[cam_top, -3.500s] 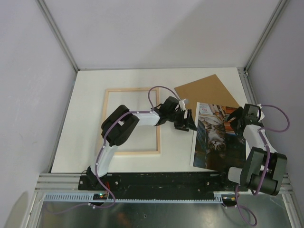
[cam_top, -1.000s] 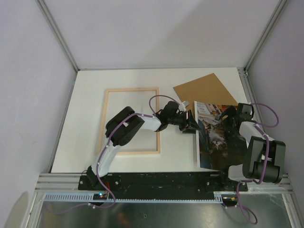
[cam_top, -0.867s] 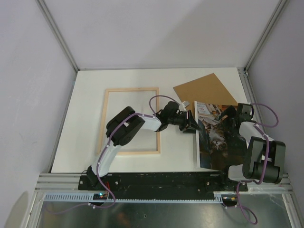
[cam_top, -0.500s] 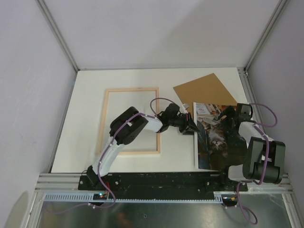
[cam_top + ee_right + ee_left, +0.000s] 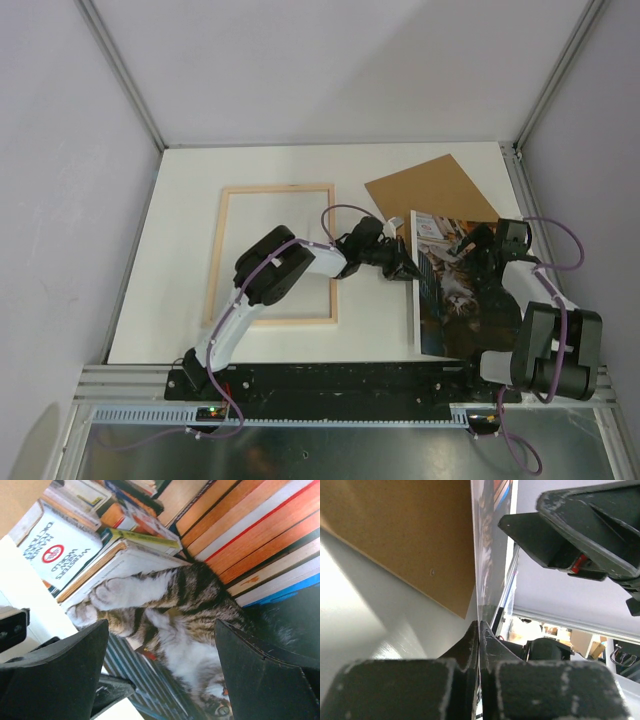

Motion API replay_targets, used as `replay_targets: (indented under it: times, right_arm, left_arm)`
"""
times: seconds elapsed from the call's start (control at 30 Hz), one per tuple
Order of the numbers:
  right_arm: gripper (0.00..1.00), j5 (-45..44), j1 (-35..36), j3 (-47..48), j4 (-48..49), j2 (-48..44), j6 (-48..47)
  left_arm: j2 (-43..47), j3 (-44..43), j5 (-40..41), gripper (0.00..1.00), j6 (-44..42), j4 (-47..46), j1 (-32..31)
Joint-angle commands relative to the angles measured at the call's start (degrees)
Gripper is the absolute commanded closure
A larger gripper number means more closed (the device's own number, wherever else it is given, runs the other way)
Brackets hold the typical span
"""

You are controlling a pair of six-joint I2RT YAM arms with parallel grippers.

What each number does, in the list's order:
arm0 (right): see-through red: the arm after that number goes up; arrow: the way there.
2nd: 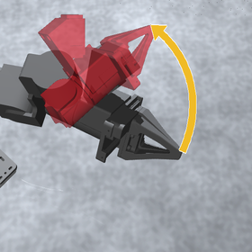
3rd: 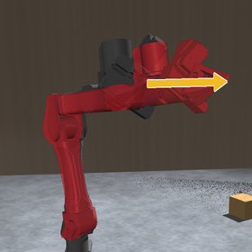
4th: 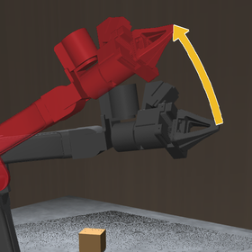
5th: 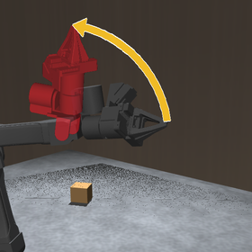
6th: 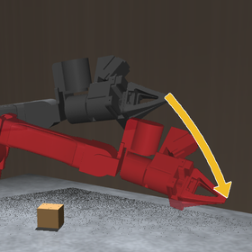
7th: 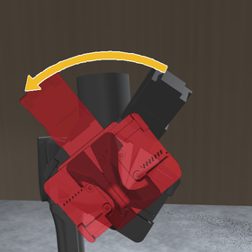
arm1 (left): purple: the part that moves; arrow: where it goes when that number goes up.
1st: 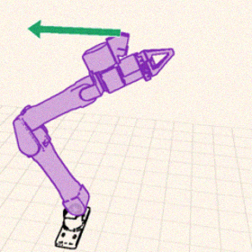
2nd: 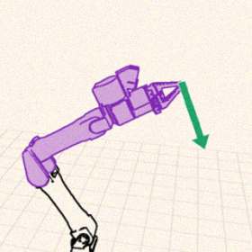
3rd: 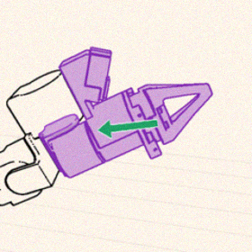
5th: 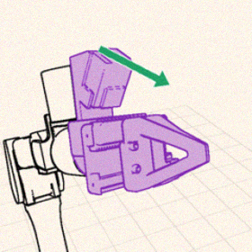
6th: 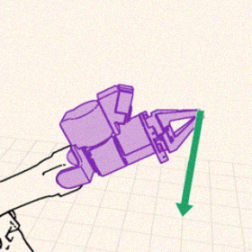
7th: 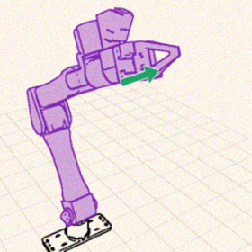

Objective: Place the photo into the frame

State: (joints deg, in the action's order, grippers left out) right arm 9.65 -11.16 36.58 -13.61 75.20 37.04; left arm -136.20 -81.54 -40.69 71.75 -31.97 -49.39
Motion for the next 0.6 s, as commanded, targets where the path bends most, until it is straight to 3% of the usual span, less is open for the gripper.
replay_targets:
  times: [0.0,0.27,0.57]
  right_arm:
    - [0.09,-2.4,2.5,2.7,-3.1,-4.8,-1.5]
    - [0.09,-7.2,9.4,11.1,-8.4,-8.9,-4.3]
    - [0.09,-9.5,20.9,17.6,-7.9,-6.4,-5.4]
  left_arm:
    - [4.9,-0.7,-0.1,1.0,-3.4,1.9,1.4]
    - [22.8,2.5,0.3,1.0,-19.3,24.7,8.5]
    - [40.8,11.0,0.1,1.0,-29.5,38.9,17.9]
